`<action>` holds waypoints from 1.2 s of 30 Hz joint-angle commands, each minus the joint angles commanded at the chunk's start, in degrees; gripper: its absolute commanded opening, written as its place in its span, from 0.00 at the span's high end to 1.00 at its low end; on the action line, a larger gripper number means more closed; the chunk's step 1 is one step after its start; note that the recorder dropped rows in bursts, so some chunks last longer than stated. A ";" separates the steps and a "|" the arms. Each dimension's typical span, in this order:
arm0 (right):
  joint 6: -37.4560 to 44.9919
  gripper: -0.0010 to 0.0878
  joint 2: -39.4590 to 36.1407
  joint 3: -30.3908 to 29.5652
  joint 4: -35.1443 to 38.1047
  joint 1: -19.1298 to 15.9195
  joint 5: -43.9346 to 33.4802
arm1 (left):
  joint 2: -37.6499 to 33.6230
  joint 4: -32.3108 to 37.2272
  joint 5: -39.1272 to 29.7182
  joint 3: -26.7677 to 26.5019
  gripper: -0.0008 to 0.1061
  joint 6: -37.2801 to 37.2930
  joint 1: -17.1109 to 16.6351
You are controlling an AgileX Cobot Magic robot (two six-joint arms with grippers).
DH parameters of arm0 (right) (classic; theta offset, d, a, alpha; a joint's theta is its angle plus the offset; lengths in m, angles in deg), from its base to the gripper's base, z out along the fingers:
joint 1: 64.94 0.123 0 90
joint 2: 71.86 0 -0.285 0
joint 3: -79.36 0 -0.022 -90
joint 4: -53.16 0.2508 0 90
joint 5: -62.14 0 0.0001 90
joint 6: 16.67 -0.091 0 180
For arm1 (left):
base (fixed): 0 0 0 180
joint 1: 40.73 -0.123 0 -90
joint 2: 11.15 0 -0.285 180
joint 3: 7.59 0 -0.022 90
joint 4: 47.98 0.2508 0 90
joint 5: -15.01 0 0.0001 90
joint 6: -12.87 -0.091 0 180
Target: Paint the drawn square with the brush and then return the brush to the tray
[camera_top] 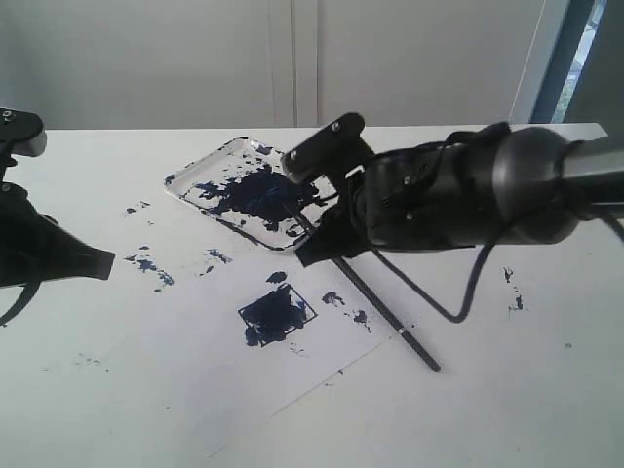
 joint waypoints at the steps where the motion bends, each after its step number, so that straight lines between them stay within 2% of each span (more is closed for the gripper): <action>1: 0.00 0.71 1.40 0.00 0.49 0.28 0.00 | 0.00 0.00 0.00 0.00 0.99 0.00 0.00; 4: 0.00 0.96 5.21 0.00 1.24 1.35 0.00 | 0.00 0.15 0.00 0.00 0.99 0.00 0.00; 5: 0.00 0.99 6.38 0.00 1.40 1.70 -0.15 | 0.00 0.14 0.00 0.00 0.99 0.00 0.00; 12: 0.11 0.99 12.64 -1.34 2.67 4.51 -3.61 | 0.00 1.76 -3.02 0.00 0.99 0.00 0.00; 20: 0.12 0.99 17.68 -9.23 3.30 7.20 -4.12 | 0.00 2.66 -3.83 0.00 0.99 0.00 0.00; 28: -0.13 0.99 21.72 -16.40 3.56 7.32 -3.54 | 0.00 2.66 -3.83 0.00 0.99 0.00 0.00; 36: -0.13 0.99 24.58 -17.84 3.97 7.32 -4.07 | 0.00 2.66 -3.83 0.00 0.99 0.00 0.00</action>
